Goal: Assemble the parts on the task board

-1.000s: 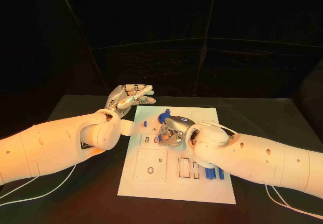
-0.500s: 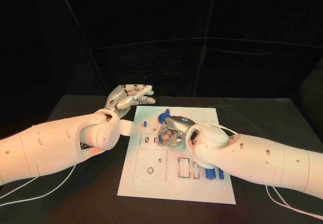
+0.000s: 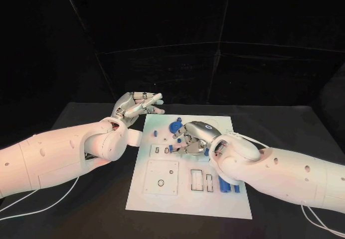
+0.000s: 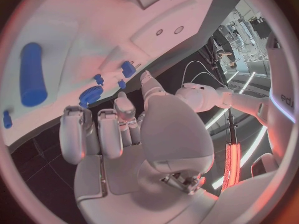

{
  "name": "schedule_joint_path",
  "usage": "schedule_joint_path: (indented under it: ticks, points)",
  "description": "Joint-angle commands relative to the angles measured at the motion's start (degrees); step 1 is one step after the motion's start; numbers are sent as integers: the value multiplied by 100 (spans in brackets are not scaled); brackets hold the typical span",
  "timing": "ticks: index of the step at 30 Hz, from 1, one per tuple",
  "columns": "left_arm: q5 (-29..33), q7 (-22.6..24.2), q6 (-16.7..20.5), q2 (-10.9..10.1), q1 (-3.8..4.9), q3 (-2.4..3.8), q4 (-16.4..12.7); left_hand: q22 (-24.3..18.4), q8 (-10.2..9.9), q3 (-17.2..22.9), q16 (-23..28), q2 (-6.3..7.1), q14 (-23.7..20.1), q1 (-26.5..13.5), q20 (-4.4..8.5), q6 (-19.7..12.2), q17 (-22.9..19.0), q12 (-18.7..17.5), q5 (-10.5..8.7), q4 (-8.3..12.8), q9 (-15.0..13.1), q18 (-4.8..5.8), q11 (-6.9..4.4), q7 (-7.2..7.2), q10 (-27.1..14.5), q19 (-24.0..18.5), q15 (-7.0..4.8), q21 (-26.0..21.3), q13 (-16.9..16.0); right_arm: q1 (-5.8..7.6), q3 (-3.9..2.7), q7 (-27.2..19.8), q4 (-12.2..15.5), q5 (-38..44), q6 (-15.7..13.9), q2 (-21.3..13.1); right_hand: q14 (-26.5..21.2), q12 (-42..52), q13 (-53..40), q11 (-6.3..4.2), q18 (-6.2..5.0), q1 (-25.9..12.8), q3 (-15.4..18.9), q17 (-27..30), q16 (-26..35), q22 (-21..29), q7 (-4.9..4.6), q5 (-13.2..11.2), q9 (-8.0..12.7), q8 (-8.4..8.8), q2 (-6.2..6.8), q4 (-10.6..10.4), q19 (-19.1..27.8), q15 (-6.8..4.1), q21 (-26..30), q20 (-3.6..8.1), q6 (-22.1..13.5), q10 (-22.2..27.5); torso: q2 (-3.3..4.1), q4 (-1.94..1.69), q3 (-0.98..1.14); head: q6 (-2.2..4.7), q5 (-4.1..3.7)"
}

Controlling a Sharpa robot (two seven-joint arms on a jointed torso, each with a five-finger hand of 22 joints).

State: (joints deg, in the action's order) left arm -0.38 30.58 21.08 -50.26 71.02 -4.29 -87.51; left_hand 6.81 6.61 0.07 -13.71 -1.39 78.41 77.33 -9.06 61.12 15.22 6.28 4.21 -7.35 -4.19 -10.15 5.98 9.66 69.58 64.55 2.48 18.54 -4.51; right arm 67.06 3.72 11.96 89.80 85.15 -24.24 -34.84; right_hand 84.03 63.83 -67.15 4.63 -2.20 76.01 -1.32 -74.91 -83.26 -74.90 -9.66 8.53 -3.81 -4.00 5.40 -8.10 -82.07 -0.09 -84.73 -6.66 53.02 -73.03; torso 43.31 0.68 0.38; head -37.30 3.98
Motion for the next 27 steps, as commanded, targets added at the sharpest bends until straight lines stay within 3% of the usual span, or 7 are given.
schedule_joint_path:
  ticks: [1,4,7,10,15,21,27]
  points:
    - [-823,-732,-241,-21,9,5,49,126,65,-70,-363,-1,580,-116,180,183,282,89,29,-49,-28,-48,-140,-134,305,456,-199,285,-56,98,-9,-1388,189,-996,-233,-312,293,-99,104,-15,-102,217,33,-220,152,-174,18,102,-16,-50,-66,59,206,28,142,7,-13,129,-43,3,-2,-3,1]
    - [-1351,-1284,-373,-50,10,5,87,358,59,-140,-1534,35,810,-170,409,288,1197,180,33,-114,-58,-22,-283,-292,626,968,-365,732,-187,218,-12,-1710,291,-1656,-21,-614,267,-133,142,-27,-131,366,47,-132,225,-45,28,219,-20,-73,-118,124,302,16,219,16,14,157,-98,9,13,-4,17]
    - [-2114,-2022,-651,-81,25,6,120,602,91,-212,-4220,29,935,-286,524,362,3800,449,26,-233,-128,-32,-385,-355,1010,1207,-482,1138,-468,369,-14,-1909,367,-2251,126,-936,260,-125,145,-34,-142,424,69,-100,257,5,35,270,-21,-90,-159,146,336,10,252,23,33,146,-149,14,29,-38,21]
    - [-2767,-2676,-1044,-72,81,6,159,955,172,-280,-5520,-22,918,-439,607,372,5105,823,34,-424,-242,-4,-459,-418,1107,1277,-536,1623,-890,488,-18,-1970,389,-2569,185,-1161,261,-122,149,-38,-142,444,84,-97,264,8,38,315,-21,-98,-184,151,335,6,258,27,41,140,-195,12,42,-64,22]
    - [-4059,-4018,-1794,34,198,6,220,4039,484,-536,-7148,17,1072,-775,718,454,6890,1851,7,-855,-577,372,-618,-561,1155,1815,-649,4212,-1883,655,-21,-1977,354,-2925,237,-1466,258,-123,155,-40,-144,450,96,-76,280,20,40,340,-21,-103,-198,151,341,3,266,30,46,138,-276,12,65,-122,34]
    - [-5134,-5278,-2425,331,360,4,378,6067,1175,-994,-7629,-253,1159,-987,719,104,7478,4314,29,-897,-1418,619,-647,-626,606,1947,-692,5787,-4408,724,-22,-1909,240,-3051,283,-1568,245,-147,183,-45,-156,457,128,-13,330,73,44,396,-21,-113,-213,149,375,-1,298,35,57,149,-339,15,92,-159,60]
    - [-5529,-5761,-2655,650,483,-63,546,6836,1537,-1196,-7629,-316,1159,-993,743,-64,7478,4872,19,-916,-1852,736,-691,-640,617,2117,-697,6284,-4968,740,-22,-1822,150,-3070,292,-1551,236,-162,202,-48,-162,461,154,24,362,103,48,432,-20,-119,-224,146,394,-5,318,38,61,159,-367,17,101,-176,71]
